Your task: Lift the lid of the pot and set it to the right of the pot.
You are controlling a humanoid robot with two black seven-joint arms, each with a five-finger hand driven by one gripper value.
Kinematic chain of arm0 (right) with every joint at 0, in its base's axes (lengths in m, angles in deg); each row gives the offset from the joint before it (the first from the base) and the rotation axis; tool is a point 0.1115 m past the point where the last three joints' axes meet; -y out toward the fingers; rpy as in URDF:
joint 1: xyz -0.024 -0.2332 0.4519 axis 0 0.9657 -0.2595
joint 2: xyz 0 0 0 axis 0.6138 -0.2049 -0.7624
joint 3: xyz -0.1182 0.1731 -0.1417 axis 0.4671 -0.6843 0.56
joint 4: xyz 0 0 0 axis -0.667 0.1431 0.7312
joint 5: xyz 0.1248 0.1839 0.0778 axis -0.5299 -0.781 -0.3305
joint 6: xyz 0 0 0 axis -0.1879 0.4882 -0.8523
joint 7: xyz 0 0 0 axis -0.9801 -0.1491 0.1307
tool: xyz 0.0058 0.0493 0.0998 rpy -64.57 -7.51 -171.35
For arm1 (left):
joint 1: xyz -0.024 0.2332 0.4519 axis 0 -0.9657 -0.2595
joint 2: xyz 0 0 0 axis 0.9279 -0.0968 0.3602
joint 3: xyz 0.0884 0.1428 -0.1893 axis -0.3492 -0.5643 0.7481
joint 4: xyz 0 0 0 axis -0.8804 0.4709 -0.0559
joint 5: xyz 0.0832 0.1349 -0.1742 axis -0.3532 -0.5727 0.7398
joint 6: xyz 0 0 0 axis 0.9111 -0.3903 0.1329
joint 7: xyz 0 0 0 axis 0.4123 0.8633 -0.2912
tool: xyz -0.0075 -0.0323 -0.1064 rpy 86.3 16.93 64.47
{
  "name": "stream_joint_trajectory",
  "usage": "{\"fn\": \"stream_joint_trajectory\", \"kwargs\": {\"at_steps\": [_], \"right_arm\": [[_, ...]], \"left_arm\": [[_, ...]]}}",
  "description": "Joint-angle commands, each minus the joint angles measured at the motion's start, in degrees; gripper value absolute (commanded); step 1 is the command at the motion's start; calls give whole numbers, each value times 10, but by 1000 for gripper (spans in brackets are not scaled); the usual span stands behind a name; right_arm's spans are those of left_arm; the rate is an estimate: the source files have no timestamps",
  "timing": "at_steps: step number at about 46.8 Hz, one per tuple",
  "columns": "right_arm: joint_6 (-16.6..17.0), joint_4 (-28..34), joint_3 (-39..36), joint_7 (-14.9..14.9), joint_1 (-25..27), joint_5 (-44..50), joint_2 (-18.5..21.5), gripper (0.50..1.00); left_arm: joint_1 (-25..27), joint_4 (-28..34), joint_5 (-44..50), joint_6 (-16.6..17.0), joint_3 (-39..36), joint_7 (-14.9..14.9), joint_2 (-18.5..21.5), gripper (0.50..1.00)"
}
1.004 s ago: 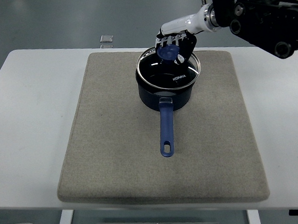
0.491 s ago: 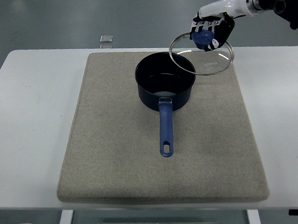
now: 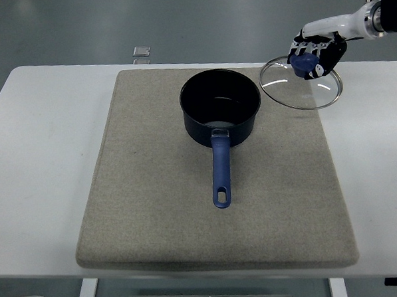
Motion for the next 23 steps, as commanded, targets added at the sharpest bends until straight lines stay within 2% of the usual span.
{"fn": "stream_joint_trajectory", "kwargs": {"at_steps": [1,23], "right_arm": [[-4,0,-1,0,9,0,-5,500],[-48,25,-3,1,65,3,6,500]], "left_arm": [[1,0,0,0,0,0,0,1000],[1,0,0,0,0,0,0,1000]]}}
